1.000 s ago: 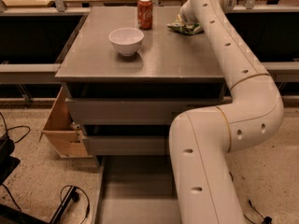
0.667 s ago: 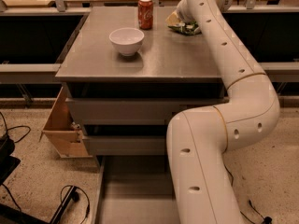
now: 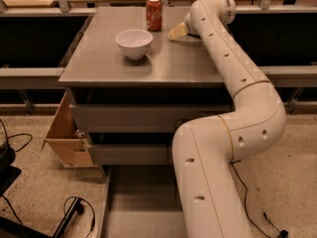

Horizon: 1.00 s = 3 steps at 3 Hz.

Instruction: Place green jalapeno chip bag into bottom drawer

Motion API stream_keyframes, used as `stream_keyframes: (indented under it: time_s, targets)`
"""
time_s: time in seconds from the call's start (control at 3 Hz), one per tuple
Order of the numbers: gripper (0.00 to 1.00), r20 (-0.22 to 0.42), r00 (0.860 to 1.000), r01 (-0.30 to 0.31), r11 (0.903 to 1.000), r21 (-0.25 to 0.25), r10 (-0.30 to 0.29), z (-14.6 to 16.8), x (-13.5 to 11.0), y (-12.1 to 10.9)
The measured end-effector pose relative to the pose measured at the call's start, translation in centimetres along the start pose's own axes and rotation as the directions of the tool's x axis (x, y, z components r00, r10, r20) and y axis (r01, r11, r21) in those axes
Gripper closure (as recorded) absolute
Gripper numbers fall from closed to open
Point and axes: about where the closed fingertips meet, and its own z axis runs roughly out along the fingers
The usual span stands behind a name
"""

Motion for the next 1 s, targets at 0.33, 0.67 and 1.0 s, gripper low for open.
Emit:
stream_keyframes:
  time_s: [0.33, 0.67, 1.0]
  targets:
    - [0.18, -0.004, 0.999, -0.045, 0.9990, -0.001, 0.045, 0.52, 0.85, -0.23]
    - [0.42, -0.004, 0.999, -0.045, 0.9990, -0.001, 0.045, 0.05, 0.54, -0.30]
    - [0.65, -0.004, 0.999, -0.045, 0.9990, -0.001, 0.045, -0.10, 0.43, -0.36]
